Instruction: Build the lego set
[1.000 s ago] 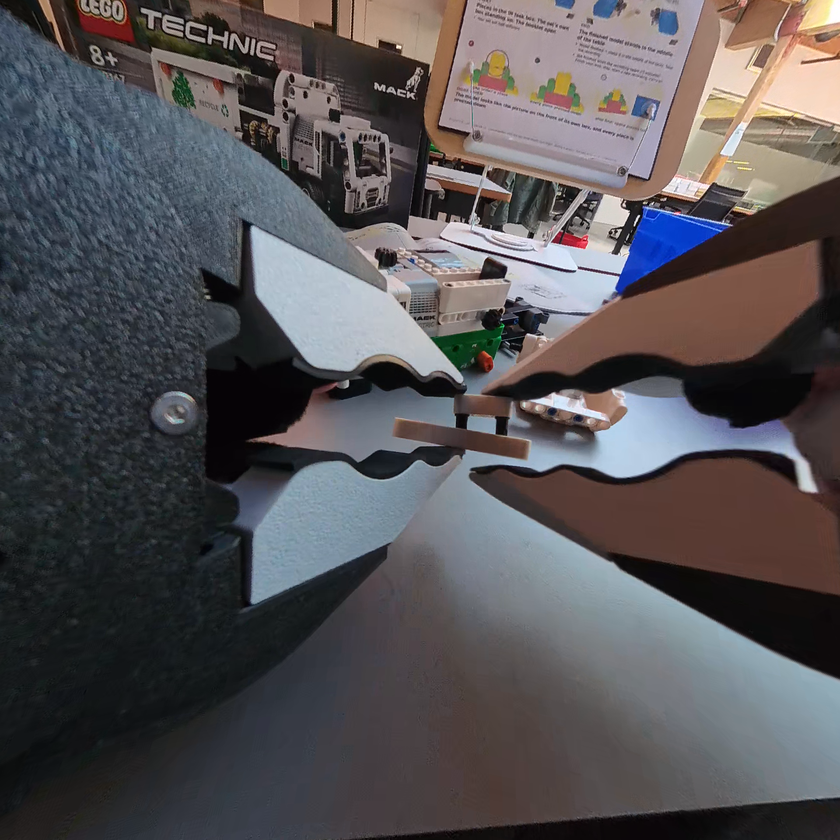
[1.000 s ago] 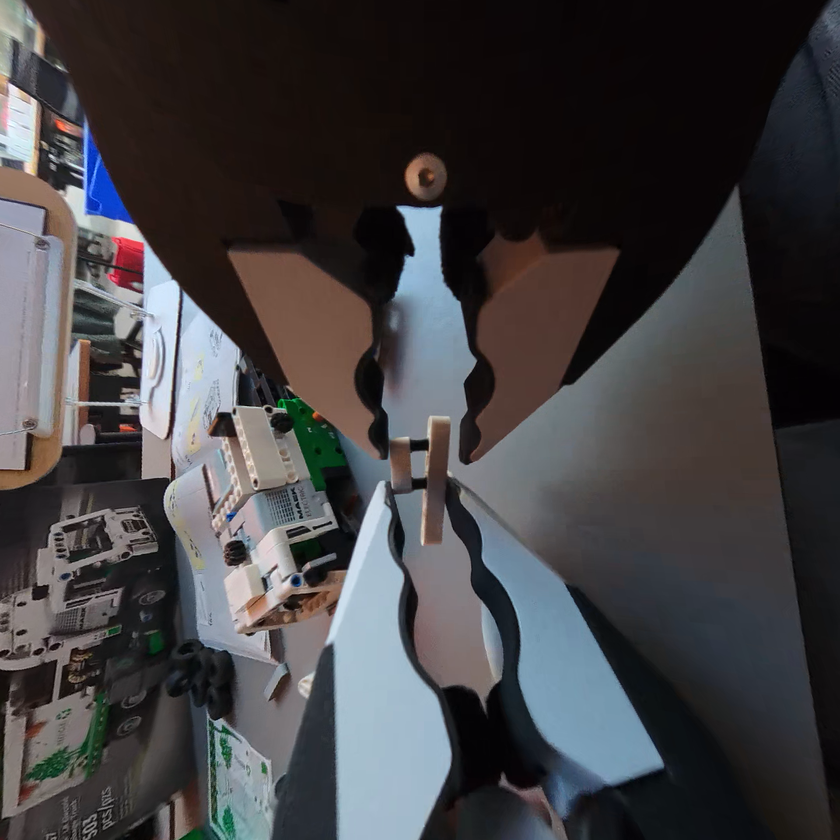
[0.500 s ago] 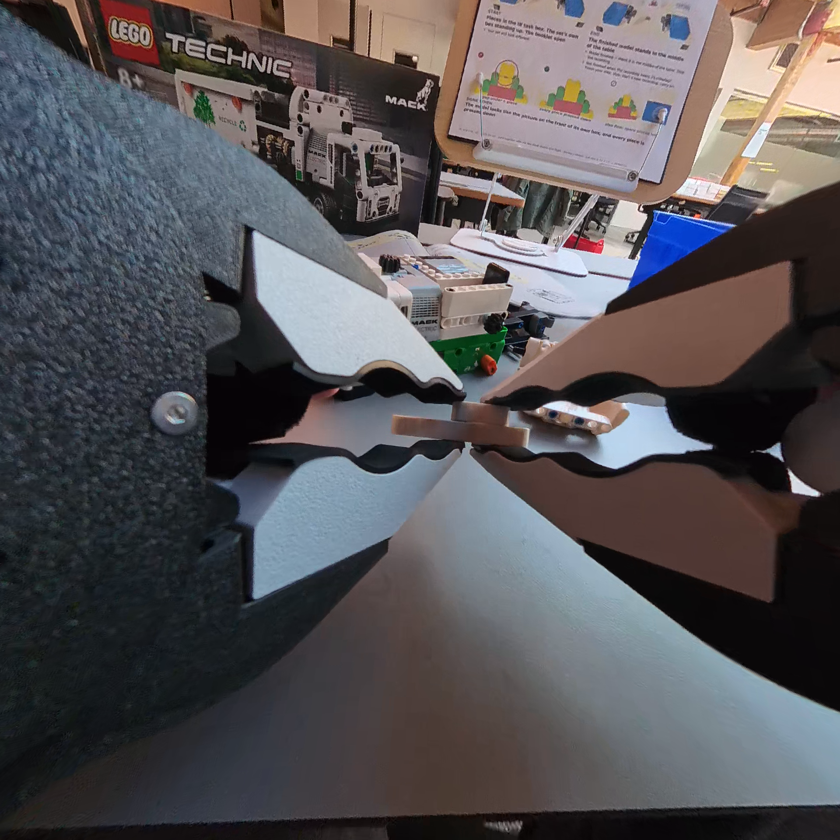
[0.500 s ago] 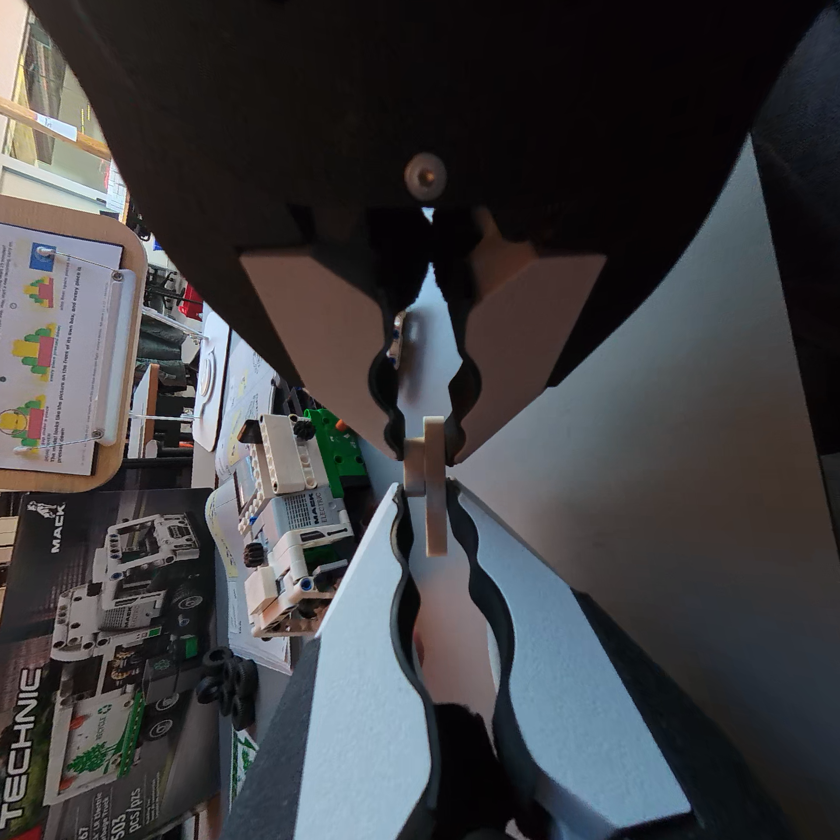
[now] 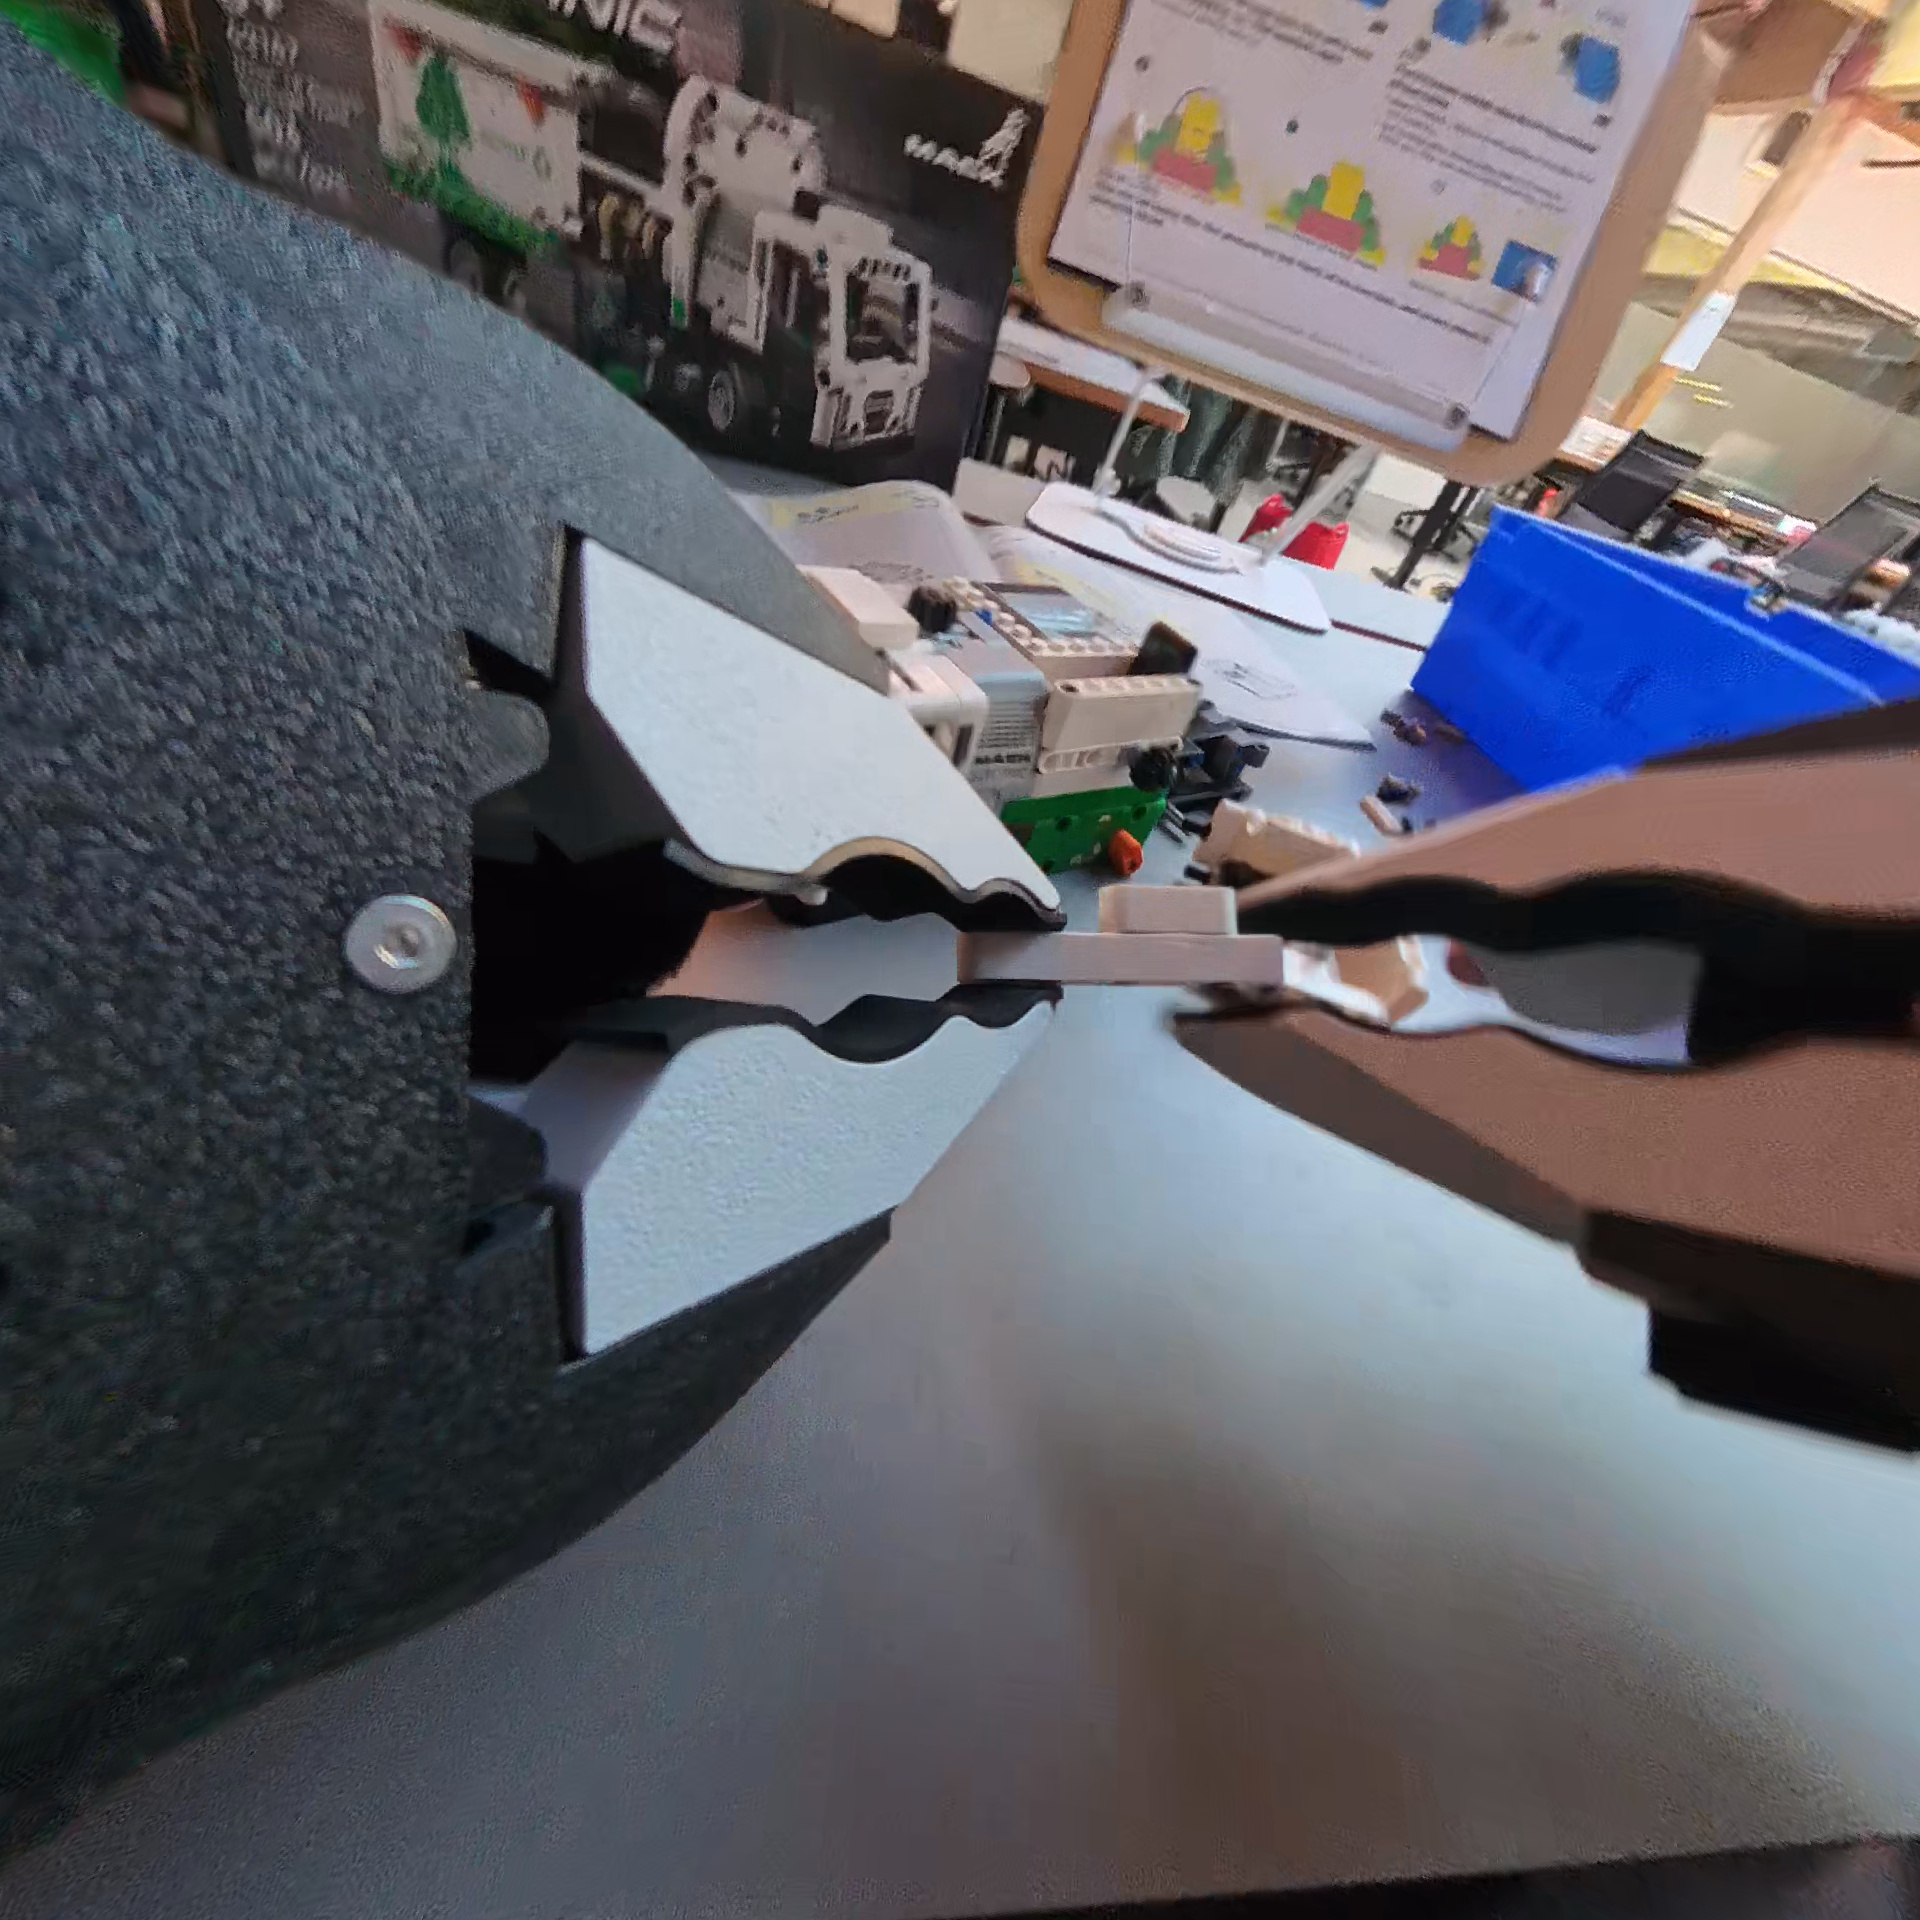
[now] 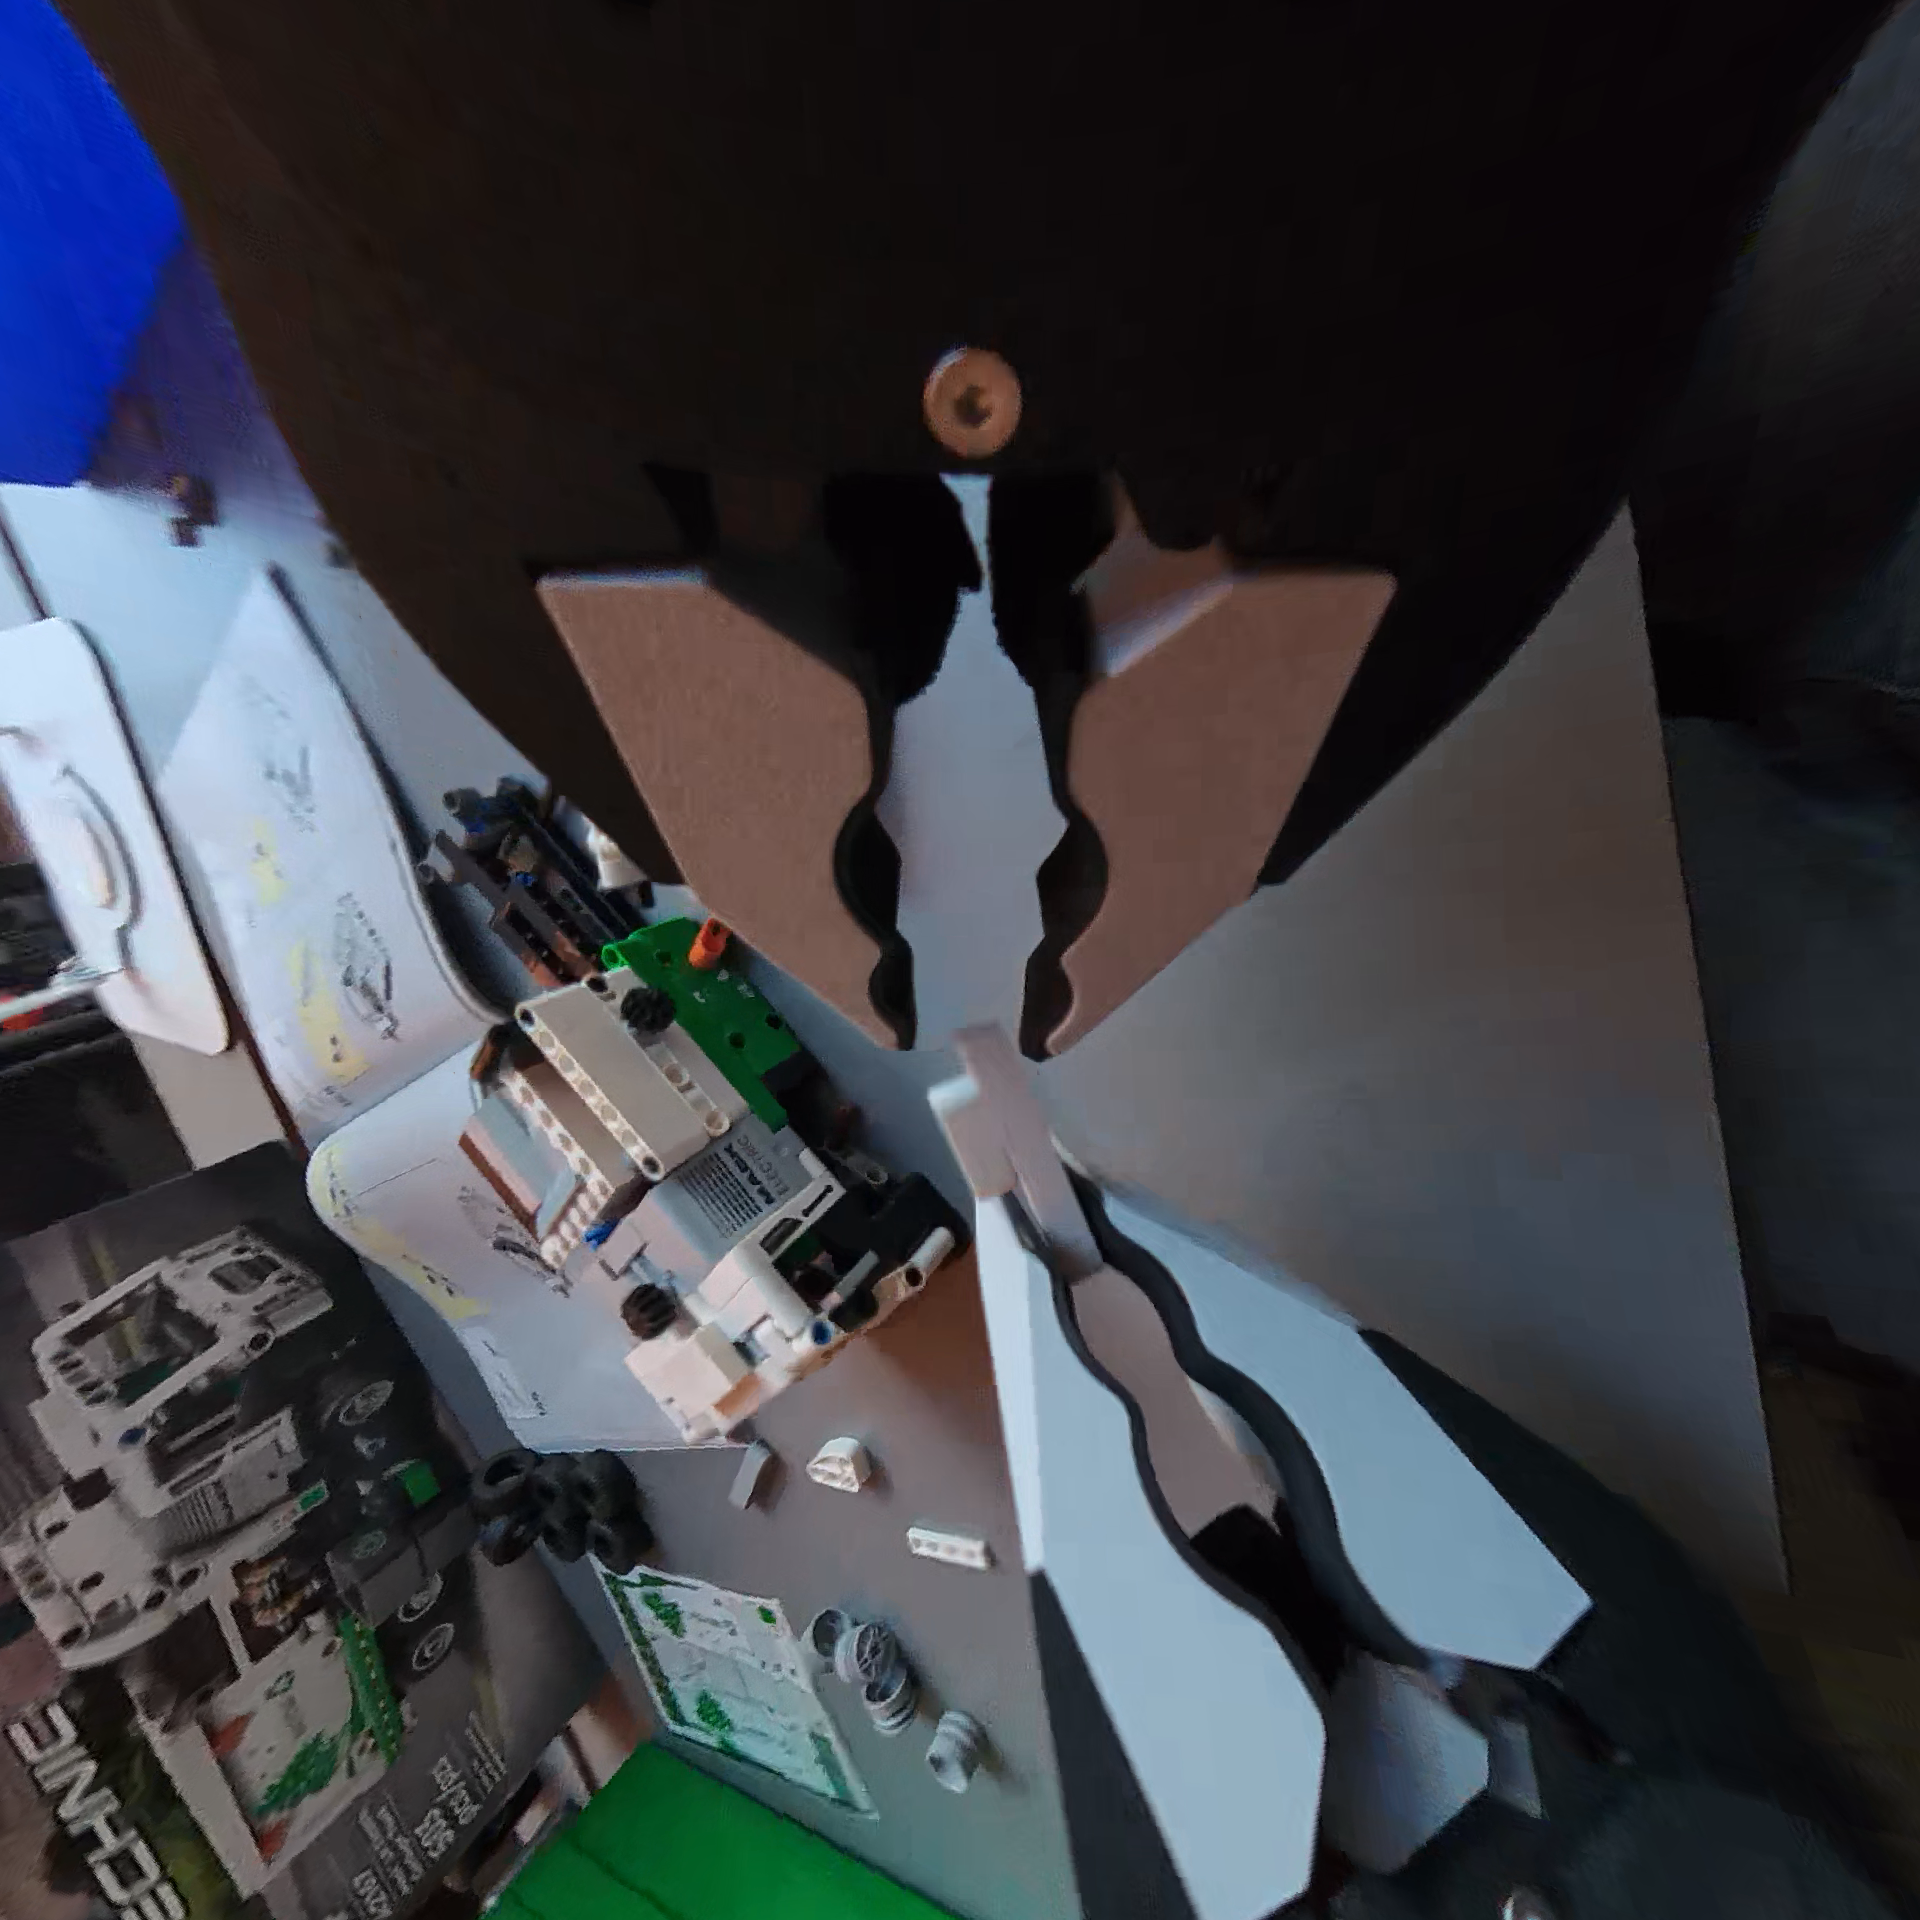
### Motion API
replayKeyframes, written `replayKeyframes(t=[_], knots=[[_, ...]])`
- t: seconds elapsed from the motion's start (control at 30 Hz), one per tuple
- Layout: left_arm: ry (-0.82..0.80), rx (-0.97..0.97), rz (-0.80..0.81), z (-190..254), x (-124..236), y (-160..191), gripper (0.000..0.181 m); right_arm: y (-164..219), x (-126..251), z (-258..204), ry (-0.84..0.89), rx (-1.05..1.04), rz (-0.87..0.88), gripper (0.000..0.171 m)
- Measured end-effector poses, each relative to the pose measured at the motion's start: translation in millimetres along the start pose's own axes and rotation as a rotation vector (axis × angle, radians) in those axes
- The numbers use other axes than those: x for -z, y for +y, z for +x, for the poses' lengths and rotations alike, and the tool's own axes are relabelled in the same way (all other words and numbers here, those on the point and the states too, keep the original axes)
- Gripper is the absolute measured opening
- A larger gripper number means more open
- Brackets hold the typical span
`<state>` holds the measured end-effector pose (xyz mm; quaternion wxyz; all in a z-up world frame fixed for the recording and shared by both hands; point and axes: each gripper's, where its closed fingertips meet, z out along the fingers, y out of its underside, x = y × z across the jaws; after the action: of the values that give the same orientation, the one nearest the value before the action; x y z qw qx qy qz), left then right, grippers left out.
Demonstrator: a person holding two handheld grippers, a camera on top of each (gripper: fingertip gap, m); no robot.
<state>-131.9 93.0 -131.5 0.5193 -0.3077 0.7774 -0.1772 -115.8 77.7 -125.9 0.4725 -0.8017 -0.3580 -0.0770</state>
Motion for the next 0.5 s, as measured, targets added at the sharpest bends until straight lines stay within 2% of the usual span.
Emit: replayKeyframes(t=[0.13,0.3,0.37,0.5], knots=[[-0.027,0.291,0.077,-33.0,12.8,1.1,0.007,-2.4,18.3,13.3,-0.018,-0.263,0.128,0.022],[0.003,0.564,0.179,-50.3,19.2,-2.2,0.007,-22.6,35.8,22.7,-0.171,-0.608,0.338,0.023],[0.05,0.681,0.23,-55.7,19.8,-8.7,0.007,-35.2,33.3,30.6,-0.199,-0.649,0.375,0.025],[0.163,0.947,0.361,-87.9,28.0,-17.3,0.007,-62.4,25.3,64.7,-0.185,-0.562,0.439,0.024]])
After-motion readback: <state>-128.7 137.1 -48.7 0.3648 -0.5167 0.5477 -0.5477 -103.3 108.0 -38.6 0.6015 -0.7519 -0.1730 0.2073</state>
